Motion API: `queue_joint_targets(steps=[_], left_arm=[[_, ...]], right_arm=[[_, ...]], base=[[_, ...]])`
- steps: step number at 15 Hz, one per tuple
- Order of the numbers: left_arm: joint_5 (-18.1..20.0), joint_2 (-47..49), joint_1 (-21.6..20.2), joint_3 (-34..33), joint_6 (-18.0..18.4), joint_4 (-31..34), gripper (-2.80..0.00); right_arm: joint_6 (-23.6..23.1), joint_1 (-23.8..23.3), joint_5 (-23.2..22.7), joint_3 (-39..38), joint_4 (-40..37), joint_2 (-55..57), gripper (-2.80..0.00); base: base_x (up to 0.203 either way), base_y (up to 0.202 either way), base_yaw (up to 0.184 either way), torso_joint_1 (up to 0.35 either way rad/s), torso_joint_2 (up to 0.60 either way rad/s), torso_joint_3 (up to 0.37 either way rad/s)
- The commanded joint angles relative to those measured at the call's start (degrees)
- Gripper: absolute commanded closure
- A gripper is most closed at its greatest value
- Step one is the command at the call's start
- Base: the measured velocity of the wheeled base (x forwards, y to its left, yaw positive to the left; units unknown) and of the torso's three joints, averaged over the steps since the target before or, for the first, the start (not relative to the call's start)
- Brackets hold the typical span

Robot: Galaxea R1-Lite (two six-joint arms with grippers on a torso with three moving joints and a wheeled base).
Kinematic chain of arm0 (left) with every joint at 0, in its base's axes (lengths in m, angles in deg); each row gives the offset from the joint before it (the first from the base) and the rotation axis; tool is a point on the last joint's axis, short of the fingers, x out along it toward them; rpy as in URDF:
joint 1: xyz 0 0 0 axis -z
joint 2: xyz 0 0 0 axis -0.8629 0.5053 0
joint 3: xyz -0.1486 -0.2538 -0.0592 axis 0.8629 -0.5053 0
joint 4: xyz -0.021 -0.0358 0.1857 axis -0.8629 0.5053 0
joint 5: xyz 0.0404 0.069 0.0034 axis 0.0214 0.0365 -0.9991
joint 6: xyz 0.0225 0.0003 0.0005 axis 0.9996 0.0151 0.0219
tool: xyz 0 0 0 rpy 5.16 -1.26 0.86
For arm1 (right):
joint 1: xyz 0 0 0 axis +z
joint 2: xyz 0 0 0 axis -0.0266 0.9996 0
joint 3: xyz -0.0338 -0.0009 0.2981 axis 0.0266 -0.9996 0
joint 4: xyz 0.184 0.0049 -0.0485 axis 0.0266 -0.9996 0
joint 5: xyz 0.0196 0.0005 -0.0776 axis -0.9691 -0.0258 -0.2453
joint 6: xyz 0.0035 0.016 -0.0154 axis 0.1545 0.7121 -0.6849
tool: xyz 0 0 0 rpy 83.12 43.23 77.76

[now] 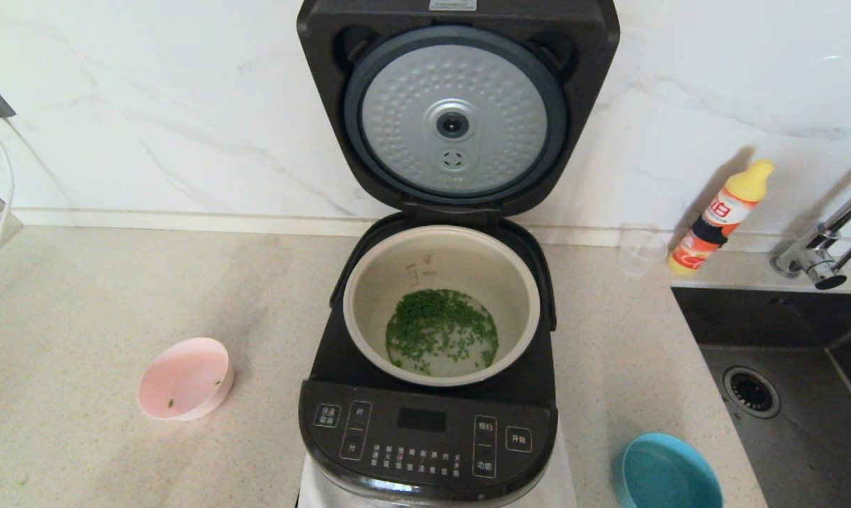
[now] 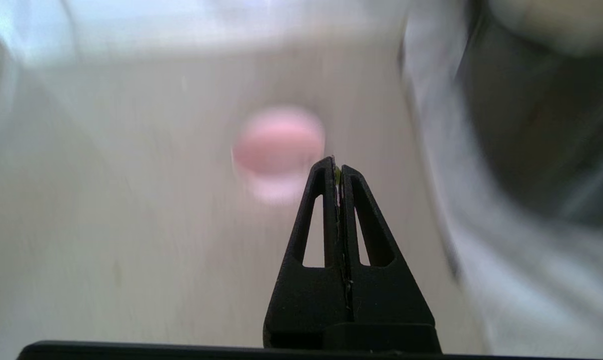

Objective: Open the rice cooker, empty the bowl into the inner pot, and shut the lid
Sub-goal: Close the rice cooker

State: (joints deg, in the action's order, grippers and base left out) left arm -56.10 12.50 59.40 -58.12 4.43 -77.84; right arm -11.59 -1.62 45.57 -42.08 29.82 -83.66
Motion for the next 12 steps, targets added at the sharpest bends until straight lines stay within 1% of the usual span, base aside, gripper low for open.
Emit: queue_joint_targets(steps=[1,2,3,5,7,9,10,12], left_arm=[[1.8,6.4,0.0,13.6,-0.3,1.0,0.0],[3.6,11.5,0.0,21.5,-0.9,1.8,0.0],[5.8,18.1,0.0,27.8,-1.9,2.3,0.0],[10.3,32.1,0.0,39.1,-4.6,2.7,0.0],[16.0,46.0,0.0,50.2,-8.0,2.6,0.0],[21.6,58.1,0.2,60.8,-11.7,1.0,0.0],[23.7,63.6,0.7,65.5,-13.2,0.0,0.0],[26.5,73.1,3.3,73.1,-15.4,-2.1,0.0]], right_arm=[[0.0,-0.1,0.0,-0.1,-0.1,0.0,0.0],[0.0,0.0,0.0,0.0,-0.1,0.1,0.0],[0.0,0.0,0.0,0.0,-0.1,0.1,0.0],[0.0,0.0,0.0,0.0,-0.1,0.1,0.0],[0.0,0.0,0.0,0.0,-0.1,0.1,0.0],[0.0,0.0,0.0,0.0,-0.1,0.1,0.0],[0.0,0.0,0.0,0.0,-0.1,0.1,0.0],[0.0,0.0,0.0,0.0,-0.1,0.1,0.0]], base=[[0.0,0.0,0.0,0.0,0.0,0.0],[0.0,0.0,0.0,0.0,0.0,0.0],[0.0,0.0,0.0,0.0,0.0,0.0],[0.0,0.0,0.0,0.0,0.0,0.0],[0.0,0.0,0.0,0.0,0.0,0.0],[0.0,0.0,0.0,0.0,0.0,0.0],[0.0,0.0,0.0,0.0,0.0,0.0],[0.0,0.0,0.0,0.0,0.0,0.0]])
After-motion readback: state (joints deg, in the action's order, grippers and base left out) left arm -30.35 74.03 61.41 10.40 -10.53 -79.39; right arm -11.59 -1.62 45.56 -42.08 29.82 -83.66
